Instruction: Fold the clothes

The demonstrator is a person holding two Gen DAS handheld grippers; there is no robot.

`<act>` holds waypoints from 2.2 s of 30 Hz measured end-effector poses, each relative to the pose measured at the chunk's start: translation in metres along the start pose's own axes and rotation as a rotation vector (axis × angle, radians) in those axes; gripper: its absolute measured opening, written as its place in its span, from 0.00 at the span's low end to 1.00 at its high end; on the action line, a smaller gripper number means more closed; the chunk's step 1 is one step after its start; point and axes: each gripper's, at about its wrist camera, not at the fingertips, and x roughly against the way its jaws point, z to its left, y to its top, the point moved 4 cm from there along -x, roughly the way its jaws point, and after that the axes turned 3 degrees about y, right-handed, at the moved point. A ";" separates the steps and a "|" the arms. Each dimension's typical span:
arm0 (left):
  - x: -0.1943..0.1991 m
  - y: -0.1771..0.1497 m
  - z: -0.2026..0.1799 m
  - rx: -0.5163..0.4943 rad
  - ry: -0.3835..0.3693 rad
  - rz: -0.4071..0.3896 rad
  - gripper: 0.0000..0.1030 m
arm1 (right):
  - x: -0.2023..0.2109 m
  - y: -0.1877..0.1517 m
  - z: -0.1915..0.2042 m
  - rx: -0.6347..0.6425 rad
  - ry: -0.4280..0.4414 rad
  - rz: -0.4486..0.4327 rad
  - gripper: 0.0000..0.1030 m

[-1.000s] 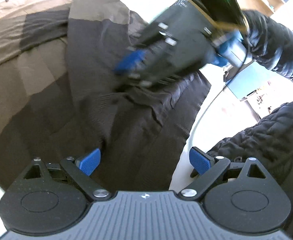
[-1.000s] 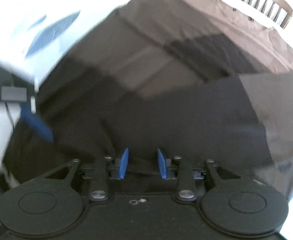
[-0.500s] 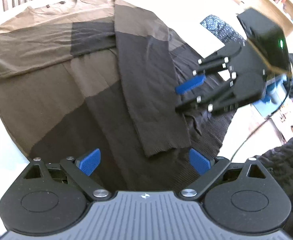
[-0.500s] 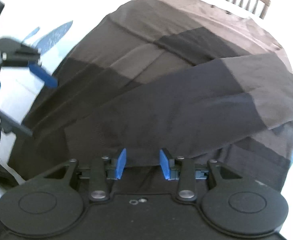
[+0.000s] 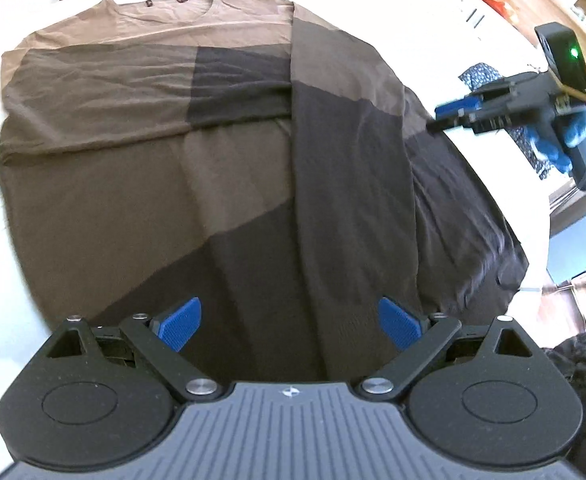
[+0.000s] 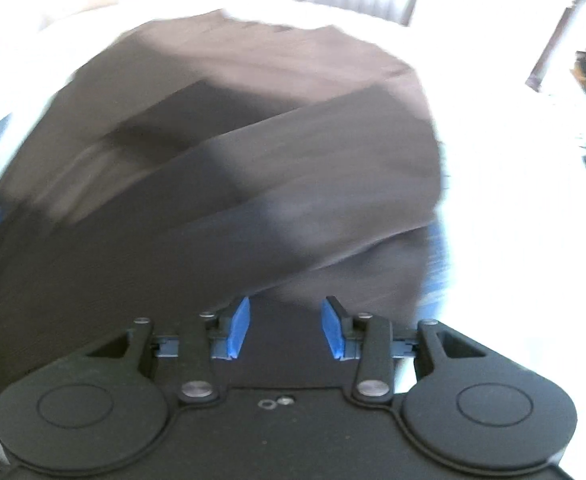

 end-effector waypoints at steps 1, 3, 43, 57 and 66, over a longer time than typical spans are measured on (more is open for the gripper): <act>-0.005 0.006 -0.005 0.000 0.001 0.000 0.93 | 0.000 0.004 -0.016 -0.015 -0.021 -0.013 1.00; -0.015 0.016 -0.017 -0.006 -0.003 0.007 0.93 | -0.004 0.009 -0.041 -0.026 -0.041 -0.014 1.00; -0.018 0.106 0.013 0.075 0.275 -0.030 0.96 | -0.043 0.085 -0.162 -0.021 0.055 -0.172 1.00; -0.005 0.187 0.210 0.311 0.425 -0.175 0.96 | -0.114 0.199 -0.140 -0.043 0.092 -0.081 1.00; -0.045 0.213 0.253 0.275 0.457 -0.168 0.96 | -0.145 0.223 -0.131 -0.070 0.087 -0.058 1.00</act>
